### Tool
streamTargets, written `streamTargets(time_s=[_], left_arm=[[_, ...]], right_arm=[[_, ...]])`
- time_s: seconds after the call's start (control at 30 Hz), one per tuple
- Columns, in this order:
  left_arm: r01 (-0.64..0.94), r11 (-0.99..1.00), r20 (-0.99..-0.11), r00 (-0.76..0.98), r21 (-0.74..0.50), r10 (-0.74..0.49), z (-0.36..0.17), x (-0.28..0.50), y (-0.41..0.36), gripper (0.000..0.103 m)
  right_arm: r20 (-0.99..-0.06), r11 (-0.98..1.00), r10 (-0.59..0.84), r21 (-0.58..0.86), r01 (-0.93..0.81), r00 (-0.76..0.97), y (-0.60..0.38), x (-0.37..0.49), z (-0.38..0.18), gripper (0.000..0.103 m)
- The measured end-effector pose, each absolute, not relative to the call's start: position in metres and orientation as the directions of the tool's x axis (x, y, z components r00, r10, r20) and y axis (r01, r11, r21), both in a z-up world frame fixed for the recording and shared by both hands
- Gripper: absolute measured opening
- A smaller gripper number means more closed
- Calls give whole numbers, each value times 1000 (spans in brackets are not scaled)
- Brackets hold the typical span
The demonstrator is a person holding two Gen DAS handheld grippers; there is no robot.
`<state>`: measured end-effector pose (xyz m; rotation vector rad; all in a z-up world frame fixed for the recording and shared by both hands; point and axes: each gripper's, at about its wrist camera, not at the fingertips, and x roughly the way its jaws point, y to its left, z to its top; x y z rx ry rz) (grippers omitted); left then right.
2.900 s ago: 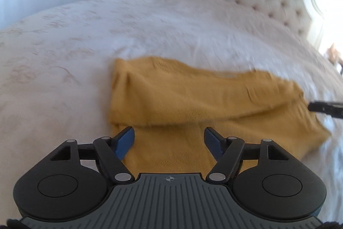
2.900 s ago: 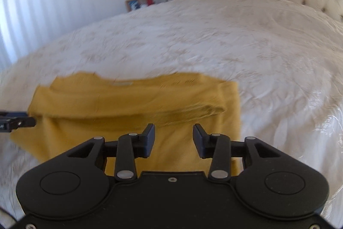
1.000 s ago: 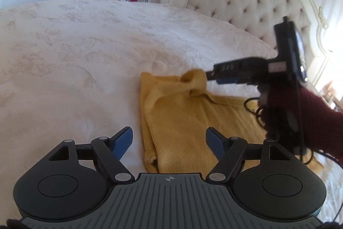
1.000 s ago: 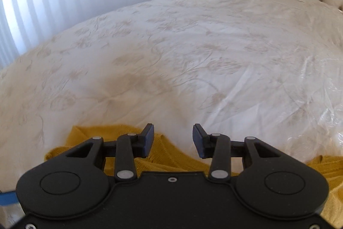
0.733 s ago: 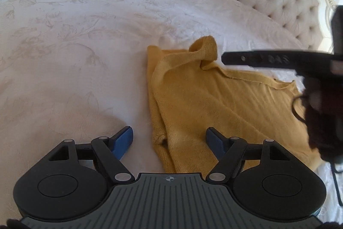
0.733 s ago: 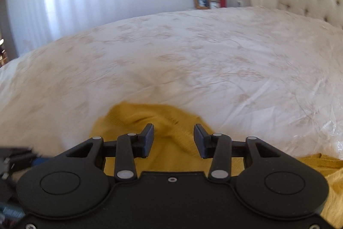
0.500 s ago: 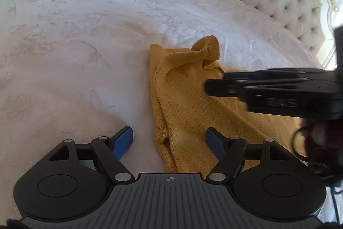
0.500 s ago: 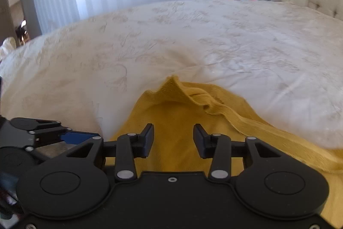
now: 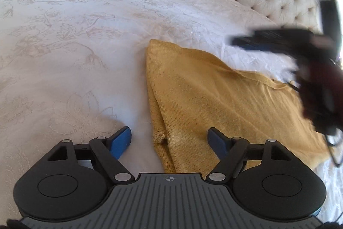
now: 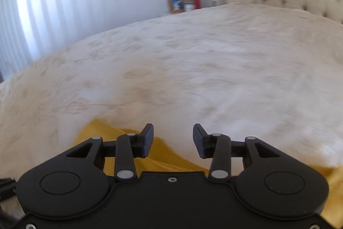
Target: Fold small clothes
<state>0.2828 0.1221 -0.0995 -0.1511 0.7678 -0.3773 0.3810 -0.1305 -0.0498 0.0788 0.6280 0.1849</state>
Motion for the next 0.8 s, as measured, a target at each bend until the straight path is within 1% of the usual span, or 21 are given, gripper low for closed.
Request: streamTargets(time_s=[0.17, 0.27, 0.37, 0.47, 0.6, 0.67, 0.8], left_arm=[[313, 901, -590, 682, -300, -433, -91, 278, 120, 78], [356, 893, -594, 667, -276, -450, -92, 277, 112, 78], [365, 904, -685, 602, -221, -411, -104, 284, 102, 78], [393, 905, -690, 610, -162, -389, -103, 279, 96, 78], [393, 902, -684, 609, -179, -401, -100, 278, 96, 78], [394, 902, -683, 610, -178, -401, -98, 278, 94, 78], [397, 900, -683, 609, -177, -403, -96, 279, 92, 79]], right_arm=[[-608, 987, 35, 145, 67, 793, -233, 333, -54, 52], [-617, 974, -31, 157, 161, 787, -271, 310, -63, 53], [-621, 973, -56, 142, 182, 782, -282, 298, -72, 53], [-620, 978, -31, 143, 151, 784, -282, 296, -80, 53], [-639, 986, -50, 90, 138, 768, -275, 301, -92, 53], [-648, 983, -82, 71, 168, 757, -275, 305, -96, 53], [-657, 972, -90, 107, 211, 749, -285, 304, -103, 55]])
